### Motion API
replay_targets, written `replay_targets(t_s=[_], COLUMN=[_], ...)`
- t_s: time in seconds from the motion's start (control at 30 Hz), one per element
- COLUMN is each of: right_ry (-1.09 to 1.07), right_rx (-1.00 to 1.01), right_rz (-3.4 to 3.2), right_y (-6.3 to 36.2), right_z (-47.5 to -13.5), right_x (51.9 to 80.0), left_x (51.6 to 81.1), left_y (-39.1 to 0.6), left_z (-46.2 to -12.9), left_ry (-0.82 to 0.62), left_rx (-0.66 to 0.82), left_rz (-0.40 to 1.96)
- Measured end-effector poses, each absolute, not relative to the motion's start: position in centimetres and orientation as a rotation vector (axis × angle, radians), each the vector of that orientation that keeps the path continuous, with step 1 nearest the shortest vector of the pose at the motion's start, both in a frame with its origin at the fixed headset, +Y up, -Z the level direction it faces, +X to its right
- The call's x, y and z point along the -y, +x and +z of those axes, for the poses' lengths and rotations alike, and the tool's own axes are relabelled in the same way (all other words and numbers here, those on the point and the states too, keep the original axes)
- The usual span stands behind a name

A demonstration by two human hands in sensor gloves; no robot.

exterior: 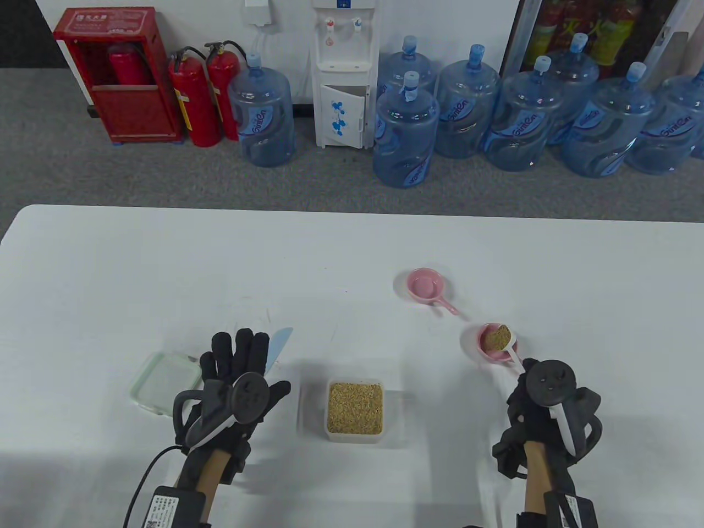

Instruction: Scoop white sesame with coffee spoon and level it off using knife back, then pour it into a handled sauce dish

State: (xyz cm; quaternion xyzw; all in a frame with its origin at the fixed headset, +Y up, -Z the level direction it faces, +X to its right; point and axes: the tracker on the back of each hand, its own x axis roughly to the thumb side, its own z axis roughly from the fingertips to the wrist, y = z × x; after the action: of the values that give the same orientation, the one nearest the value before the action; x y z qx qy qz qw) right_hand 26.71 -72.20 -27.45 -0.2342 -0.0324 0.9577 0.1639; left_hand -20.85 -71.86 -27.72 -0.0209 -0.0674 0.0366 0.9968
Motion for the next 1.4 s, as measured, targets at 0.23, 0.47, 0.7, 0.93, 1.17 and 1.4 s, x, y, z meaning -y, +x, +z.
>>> replay_targets(t_s=[0.23, 0.47, 0.7, 0.93, 1.17, 1.4], right_ry=[-0.666, -0.652, -0.59, -0.257, 0.255, 0.604], right_rx=[0.167, 0.215, 0.3, 0.435, 0.328, 0.238], right_rz=[2.893, 2.995, 2.983, 2.792, 2.822, 2.924], right_y=[25.6, 24.5, 23.7, 21.2, 16.0, 11.6], right_z=[-27.5, -27.4, -26.8, -25.6, -24.4, -23.3], right_x=[71.5, 70.9, 69.7, 67.5, 66.9, 67.5], left_x=[71.9, 71.9, 71.9, 71.9, 72.9, 73.9], left_y=[-20.9, -20.8, -20.2, -17.7, -14.8, -13.8], left_z=[-27.8, -27.8, -27.5, -26.8, -26.4, -26.9], left_ry=[-0.043, -0.048, -0.042, -0.081, -0.183, -0.271], left_rx=[0.136, 0.139, 0.178, 0.27, 0.408, 0.469], left_rz=[0.066, 0.06, 0.057, 0.017, 0.027, 0.072])
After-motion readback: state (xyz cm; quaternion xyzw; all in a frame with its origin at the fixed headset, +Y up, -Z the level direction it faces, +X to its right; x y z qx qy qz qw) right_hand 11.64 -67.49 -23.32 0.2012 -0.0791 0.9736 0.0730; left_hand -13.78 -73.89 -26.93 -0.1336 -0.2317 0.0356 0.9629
